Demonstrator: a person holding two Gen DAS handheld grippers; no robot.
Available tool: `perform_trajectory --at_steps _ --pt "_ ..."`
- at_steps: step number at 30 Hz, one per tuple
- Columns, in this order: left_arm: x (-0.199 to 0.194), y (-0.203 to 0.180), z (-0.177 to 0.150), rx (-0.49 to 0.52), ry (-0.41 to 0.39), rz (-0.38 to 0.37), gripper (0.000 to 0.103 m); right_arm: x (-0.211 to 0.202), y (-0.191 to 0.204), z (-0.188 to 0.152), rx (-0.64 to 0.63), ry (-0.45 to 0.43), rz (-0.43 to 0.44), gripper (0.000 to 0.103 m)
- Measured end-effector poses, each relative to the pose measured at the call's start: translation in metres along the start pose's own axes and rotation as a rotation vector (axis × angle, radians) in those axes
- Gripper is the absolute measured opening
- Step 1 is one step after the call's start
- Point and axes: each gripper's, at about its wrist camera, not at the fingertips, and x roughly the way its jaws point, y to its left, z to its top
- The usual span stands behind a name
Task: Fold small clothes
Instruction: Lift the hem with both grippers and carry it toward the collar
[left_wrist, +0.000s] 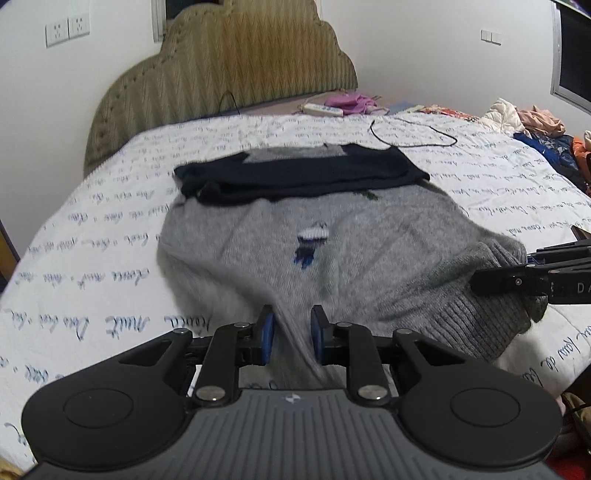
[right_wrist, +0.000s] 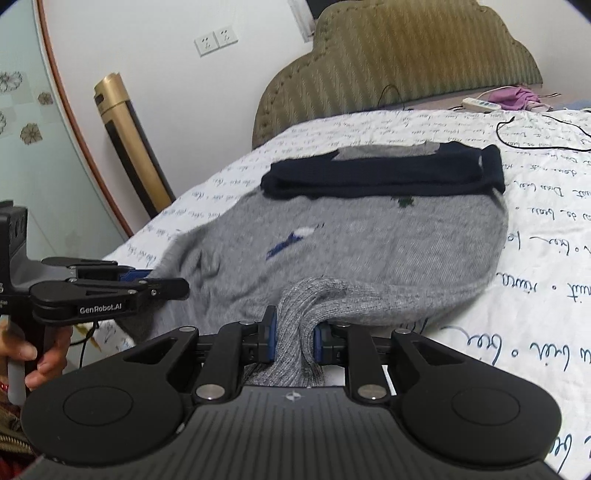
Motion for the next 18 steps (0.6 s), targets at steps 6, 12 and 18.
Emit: perform_trajectory --at_steps 6,12,18 --pt "0.001 -0.001 0.009 -0.005 -0.020 0.003 0.016 0.000 -0.005 0.007 0.030 -0.037 -0.015 0.022" --pt "0.003 -0.001 0.008 -0.015 -0.022 0.006 0.010 0.004 -0.008 0.007 0.058 -0.054 -0.018 0.022" --pt "-0.005 0.032 0.006 -0.099 0.007 -0.044 0.010 0.004 -0.006 0.005 0.045 -0.045 -0.031 0.022"
